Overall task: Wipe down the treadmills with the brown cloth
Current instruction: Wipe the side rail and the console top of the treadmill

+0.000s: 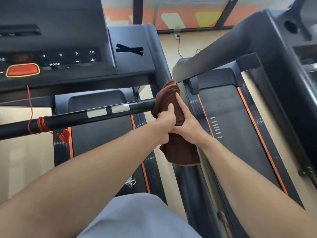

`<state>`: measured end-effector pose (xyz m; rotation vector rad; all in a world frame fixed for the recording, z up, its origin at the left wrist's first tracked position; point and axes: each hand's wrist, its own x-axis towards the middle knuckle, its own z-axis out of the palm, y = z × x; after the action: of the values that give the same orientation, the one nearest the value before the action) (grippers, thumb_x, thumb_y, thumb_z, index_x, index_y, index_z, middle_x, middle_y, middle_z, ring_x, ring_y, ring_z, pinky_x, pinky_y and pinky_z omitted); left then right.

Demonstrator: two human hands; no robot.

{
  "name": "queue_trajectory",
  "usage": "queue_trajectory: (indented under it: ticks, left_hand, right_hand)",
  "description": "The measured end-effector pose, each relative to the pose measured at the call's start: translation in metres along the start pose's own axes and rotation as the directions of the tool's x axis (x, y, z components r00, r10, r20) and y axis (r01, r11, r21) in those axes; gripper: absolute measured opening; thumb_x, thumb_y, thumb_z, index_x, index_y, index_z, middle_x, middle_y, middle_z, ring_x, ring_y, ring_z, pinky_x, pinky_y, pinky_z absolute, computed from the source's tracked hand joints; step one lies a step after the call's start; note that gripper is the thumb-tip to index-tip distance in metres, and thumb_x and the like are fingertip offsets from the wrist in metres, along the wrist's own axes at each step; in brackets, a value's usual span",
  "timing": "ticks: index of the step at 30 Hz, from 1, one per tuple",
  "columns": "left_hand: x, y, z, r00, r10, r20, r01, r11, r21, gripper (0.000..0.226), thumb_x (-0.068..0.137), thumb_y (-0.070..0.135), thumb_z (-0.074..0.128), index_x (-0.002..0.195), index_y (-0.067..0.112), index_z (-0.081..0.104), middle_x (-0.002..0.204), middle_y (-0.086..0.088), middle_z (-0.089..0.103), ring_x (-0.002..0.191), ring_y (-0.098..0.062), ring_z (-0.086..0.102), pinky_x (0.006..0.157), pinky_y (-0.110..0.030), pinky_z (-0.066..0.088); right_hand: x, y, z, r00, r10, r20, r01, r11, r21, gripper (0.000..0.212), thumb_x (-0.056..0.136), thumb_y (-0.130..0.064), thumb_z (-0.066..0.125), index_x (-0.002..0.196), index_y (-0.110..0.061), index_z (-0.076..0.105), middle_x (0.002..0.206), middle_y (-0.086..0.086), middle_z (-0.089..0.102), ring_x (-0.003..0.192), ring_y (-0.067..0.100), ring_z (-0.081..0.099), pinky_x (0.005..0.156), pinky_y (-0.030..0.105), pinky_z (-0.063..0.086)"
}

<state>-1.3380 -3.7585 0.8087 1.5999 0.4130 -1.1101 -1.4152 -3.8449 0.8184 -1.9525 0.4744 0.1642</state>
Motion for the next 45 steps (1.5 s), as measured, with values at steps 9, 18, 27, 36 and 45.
queue_trajectory:
  ticks: [9,18,27,36,45]
  left_hand:
    - [-0.062,-0.079,0.018,0.992,0.127,-0.021,-0.127,0.992,-0.016,0.080,0.094,0.075,0.033,0.156,0.050,-0.011,0.167,0.002,0.020,0.146,-0.035,0.036,0.115,-0.060,0.036]
    - [-0.146,-0.226,0.058,0.990,0.140,-0.016,-0.140,0.989,-0.051,0.079,0.095,0.075,0.034,0.157,0.050,-0.008,0.168,0.004,0.021,0.149,-0.030,0.032,0.120,-0.055,0.030]
    - [-0.195,-0.300,0.072,0.995,0.100,0.017,-0.099,0.994,-0.047,0.078,0.094,0.077,0.034,0.156,0.052,-0.004,0.164,0.002,0.030,0.147,-0.029,0.036,0.121,-0.054,0.028]
    - [-0.224,-0.339,0.037,0.946,-0.106,0.307,0.173,0.964,-0.201,0.072,0.085,0.067,0.067,0.142,0.025,0.053,0.136,-0.001,0.062,0.125,-0.024,0.056,0.110,-0.046,0.044]
    - [-0.225,-0.358,-0.086,0.933,-0.138,0.333,0.272,0.875,-0.401,0.073,0.077,0.075,0.069,0.122,0.017,0.072,0.129,-0.011,0.069,0.123,-0.024,0.064,0.107,-0.035,0.049]
  right_hand:
    - [-0.090,0.034,0.014,0.999,0.027,0.016,-0.029,0.994,0.102,0.116,0.069,-0.048,0.089,0.154,-0.063,0.012,0.156,-0.009,0.045,0.131,0.009,0.057,0.111,0.040,0.048]
    - [-0.247,0.094,0.035,0.999,-0.027,-0.034,0.032,0.992,0.125,0.110,0.083,-0.019,0.087,0.161,-0.047,0.015,0.153,-0.013,0.044,0.119,-0.021,0.050,0.090,0.000,0.040]
    - [-0.335,0.125,0.061,0.983,-0.017,-0.183,0.033,0.996,0.081,0.101,0.085,-0.024,0.084,0.157,-0.054,0.021,0.155,-0.022,0.039,0.141,-0.003,0.041,0.114,0.027,0.039]
    - [-0.382,0.138,0.119,0.841,-0.235,-0.488,0.109,0.956,-0.272,0.061,0.098,0.002,0.048,0.155,-0.019,0.044,0.168,-0.007,0.027,0.159,0.017,0.010,0.126,0.025,0.013]
    - [-0.365,0.049,0.204,0.925,0.010,-0.379,0.079,0.973,0.217,0.042,0.103,0.003,0.051,0.127,-0.029,0.067,0.131,-0.010,0.067,0.131,-0.001,0.054,0.110,0.016,0.039]
